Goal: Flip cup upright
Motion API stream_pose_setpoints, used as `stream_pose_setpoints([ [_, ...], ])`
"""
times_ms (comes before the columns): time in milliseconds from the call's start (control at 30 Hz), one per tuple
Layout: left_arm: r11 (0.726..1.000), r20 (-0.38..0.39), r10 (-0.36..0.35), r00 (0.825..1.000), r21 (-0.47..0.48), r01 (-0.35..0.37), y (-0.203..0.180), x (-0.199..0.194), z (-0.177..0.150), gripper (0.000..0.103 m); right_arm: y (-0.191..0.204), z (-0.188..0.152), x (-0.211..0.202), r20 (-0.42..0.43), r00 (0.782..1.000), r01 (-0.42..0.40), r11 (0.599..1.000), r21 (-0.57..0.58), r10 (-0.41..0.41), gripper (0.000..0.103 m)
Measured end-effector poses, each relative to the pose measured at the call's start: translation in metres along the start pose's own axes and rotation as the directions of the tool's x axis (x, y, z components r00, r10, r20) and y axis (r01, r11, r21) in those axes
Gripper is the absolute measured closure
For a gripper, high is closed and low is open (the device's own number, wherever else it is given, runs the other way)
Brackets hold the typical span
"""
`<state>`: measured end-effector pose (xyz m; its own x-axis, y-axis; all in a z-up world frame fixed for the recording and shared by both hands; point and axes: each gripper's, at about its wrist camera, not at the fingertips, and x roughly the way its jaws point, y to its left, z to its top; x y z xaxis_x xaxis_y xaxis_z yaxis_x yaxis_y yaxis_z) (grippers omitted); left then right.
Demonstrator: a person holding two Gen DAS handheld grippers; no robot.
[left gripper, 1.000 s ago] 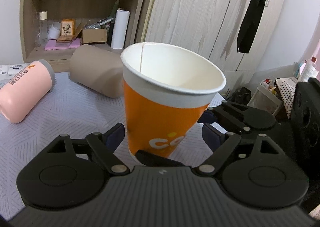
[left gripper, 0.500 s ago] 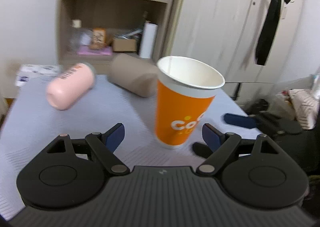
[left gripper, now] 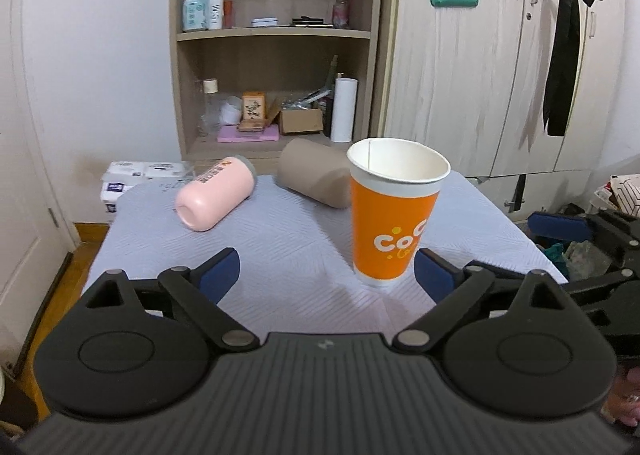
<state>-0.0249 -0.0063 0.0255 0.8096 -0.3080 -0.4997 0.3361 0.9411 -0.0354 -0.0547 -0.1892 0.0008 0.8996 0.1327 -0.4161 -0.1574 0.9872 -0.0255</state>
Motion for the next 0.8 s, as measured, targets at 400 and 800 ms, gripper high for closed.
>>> stream_pose_setpoints([
  [400,0.994,-0.011,0.100,0.995,-0.042,-0.100,0.011,-0.020,-0.004,0.002,0.002,0.006,-0.023,-0.018,0.998,0.069,0.997,0.038,-0.068,0.011],
  [800,0.988,-0.014,0.152,0.988,-0.029,-0.153,0.014,-0.035,-0.008,0.000,0.012,0.005,-0.030,-0.034,0.990,0.137,0.986,0.090,-0.135,0.000],
])
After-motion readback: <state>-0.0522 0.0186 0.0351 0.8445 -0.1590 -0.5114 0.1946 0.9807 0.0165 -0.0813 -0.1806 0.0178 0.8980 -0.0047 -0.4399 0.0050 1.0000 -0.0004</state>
